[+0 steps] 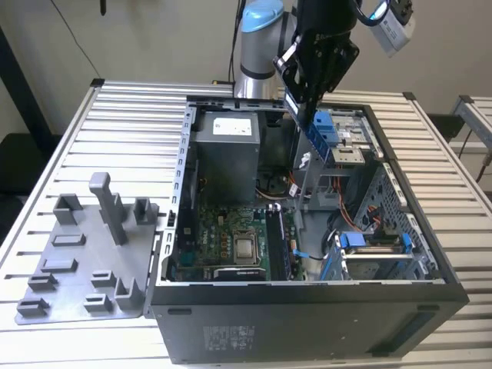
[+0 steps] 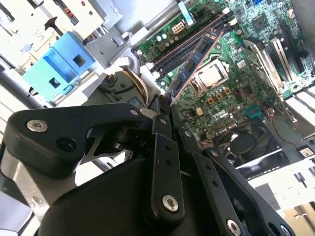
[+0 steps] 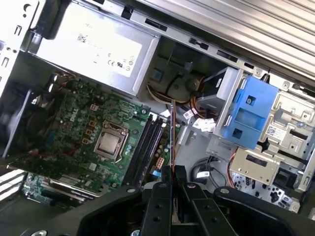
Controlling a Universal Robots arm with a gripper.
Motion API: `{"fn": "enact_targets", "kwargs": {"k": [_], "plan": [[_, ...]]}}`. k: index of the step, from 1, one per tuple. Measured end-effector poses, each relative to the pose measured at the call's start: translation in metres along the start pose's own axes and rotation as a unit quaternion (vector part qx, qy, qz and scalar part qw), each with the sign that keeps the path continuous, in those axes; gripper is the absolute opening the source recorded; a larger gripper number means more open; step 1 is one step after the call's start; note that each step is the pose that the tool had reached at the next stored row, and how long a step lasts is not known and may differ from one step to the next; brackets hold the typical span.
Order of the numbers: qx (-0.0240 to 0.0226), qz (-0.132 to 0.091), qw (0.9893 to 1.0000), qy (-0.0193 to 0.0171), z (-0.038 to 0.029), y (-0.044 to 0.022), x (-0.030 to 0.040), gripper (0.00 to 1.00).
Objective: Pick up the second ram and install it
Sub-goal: 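Insert the second ram into the second slot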
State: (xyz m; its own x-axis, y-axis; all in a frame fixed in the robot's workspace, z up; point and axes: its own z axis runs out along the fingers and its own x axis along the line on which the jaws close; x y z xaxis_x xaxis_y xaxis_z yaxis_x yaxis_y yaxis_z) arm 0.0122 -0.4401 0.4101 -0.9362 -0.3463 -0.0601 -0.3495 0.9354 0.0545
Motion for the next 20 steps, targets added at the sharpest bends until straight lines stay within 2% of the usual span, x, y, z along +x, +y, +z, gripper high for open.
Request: {"fn": "enact_targets", "kwargs": {"k": [7,13,16,20], "plan": [[0.0009,0.015,0.9999,-0.0008,0.0001,-0.0001,0.0000,0.14],[0.0026,0.043,0.9991,-0.0024,0.0003,-0.0004,0.0001,0.14],[0.0036,0.061,0.9981,-0.0034,0.0004,-0.0006,0.0002,0.14],[0.0054,0.091,0.9959,-0.0050,0.0006,-0.0006,0.0002,0.14]]}}
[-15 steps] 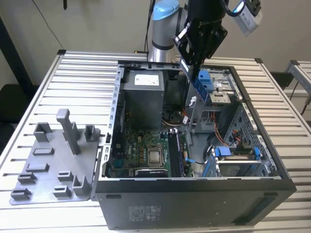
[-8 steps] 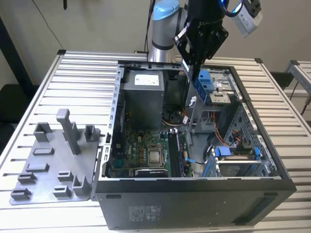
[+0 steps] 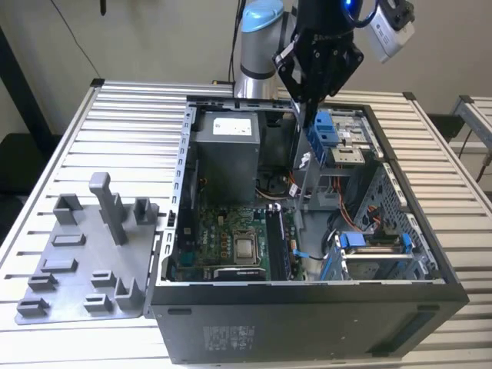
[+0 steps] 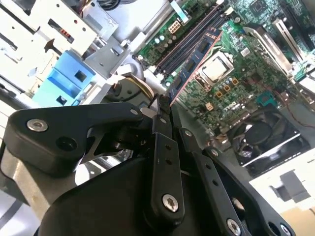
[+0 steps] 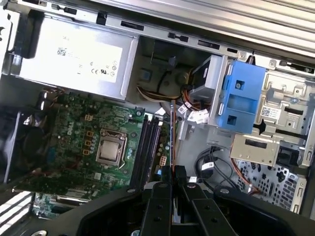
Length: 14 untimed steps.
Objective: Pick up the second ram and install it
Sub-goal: 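Insert the second ram into the second slot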
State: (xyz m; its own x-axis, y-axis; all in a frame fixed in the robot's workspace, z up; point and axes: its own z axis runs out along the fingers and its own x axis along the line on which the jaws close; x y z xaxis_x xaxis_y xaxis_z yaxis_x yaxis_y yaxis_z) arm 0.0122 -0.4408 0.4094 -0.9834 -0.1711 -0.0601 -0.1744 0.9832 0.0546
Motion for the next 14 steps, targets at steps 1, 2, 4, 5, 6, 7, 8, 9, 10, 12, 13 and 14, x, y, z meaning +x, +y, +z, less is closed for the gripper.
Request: {"fn": "enact_targets", "kwargs": {"k": [1,2,4,5,6,7,8,9,10,12,13,14], "plan": [[0.0004,0.006,1.0000,-0.0004,0.0001,0.0000,0.0000,0.14],[0.0007,0.013,0.9999,-0.0008,0.0001,0.0000,0.0000,0.14],[0.0016,0.027,0.9996,-0.0015,0.0001,0.0000,0.0000,0.14],[0.0021,0.035,0.9994,-0.0019,0.0002,0.0000,0.0000,0.14],[0.0024,0.042,0.9991,-0.0018,0.0002,0.0000,0.0000,0.14],[0.0026,0.047,0.9989,-0.0009,0.0003,-0.0001,0.0000,0.14],[0.0026,0.051,0.9987,0.0013,0.0002,-0.0002,0.0001,0.14],[0.0022,0.053,0.9986,0.0052,0.0003,-0.0002,0.0001,0.14],[0.0014,0.054,0.9985,0.0115,0.0004,-0.0002,0.0001,0.14],[0.0002,0.056,0.9982,0.0224,0.0007,-0.0003,0.0001,0.14],[0.0000,0.058,0.9980,0.0257,0.0010,-0.0004,0.0001,0.14],[0.0001,0.063,0.9977,0.0265,0.0013,-0.0004,0.0002,0.14]]}}
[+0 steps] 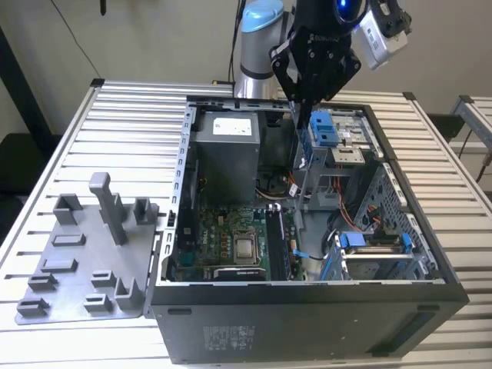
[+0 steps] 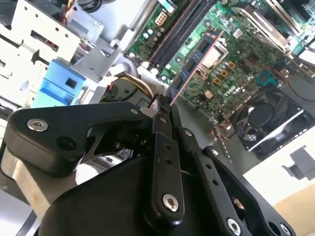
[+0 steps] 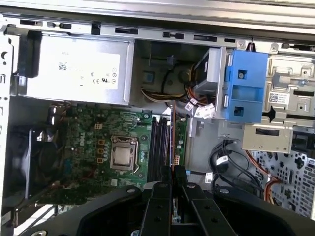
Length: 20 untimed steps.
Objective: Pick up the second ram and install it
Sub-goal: 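Insert the second ram into the second slot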
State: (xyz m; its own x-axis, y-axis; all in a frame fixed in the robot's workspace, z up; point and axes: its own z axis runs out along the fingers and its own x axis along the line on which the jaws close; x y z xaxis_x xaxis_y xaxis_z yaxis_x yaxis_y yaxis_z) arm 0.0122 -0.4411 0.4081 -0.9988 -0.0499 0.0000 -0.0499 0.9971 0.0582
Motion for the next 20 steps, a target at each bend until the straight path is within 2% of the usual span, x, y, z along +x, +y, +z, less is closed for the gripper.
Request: {"fn": "enact_targets", "kwargs": {"k": [8,17,20], "plan": [[-0.0001,0.041,0.9992,-0.0019,0.0022,-0.0002,0.0000,0.14],[-0.0003,0.043,0.9991,-0.0027,0.0034,-0.0005,0.0000,0.14],[-0.0002,0.043,0.9991,-0.0029,0.0053,-0.0041,0.0001,0.14]]}}
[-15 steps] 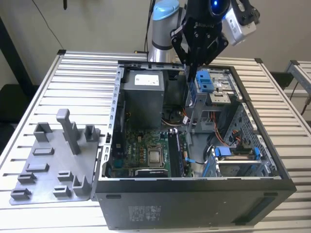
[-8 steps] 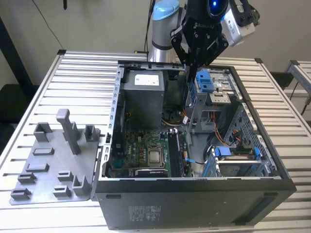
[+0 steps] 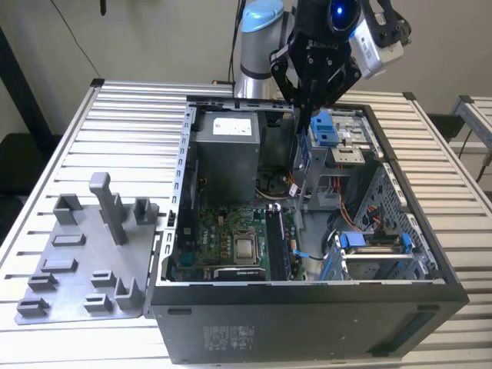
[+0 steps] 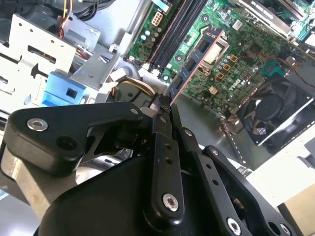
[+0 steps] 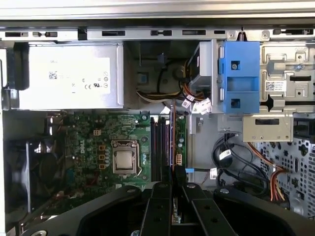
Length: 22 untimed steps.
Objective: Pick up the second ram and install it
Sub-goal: 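Insert the second ram into the second slot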
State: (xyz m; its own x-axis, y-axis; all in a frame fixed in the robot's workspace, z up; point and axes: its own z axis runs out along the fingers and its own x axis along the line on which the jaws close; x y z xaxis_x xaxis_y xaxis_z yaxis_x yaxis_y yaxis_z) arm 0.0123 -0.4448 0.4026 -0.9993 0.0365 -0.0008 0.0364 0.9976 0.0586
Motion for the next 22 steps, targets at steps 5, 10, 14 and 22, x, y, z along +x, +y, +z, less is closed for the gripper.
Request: {"fn": "enact_targets", "kwargs": {"k": [5,10,14,22], "plan": [[0.0000,0.000,1.0000,0.0000,0.0041,-0.0101,-0.0005,0.14],[0.0000,0.000,1.0000,0.0000,0.0093,-0.0207,-0.0011,0.14],[-0.0001,0.000,1.0000,0.0000,0.0130,-0.0271,-0.0014,0.14],[0.0000,0.000,1.0000,0.0000,0.0136,-0.0278,-0.0014,0.14]]}}
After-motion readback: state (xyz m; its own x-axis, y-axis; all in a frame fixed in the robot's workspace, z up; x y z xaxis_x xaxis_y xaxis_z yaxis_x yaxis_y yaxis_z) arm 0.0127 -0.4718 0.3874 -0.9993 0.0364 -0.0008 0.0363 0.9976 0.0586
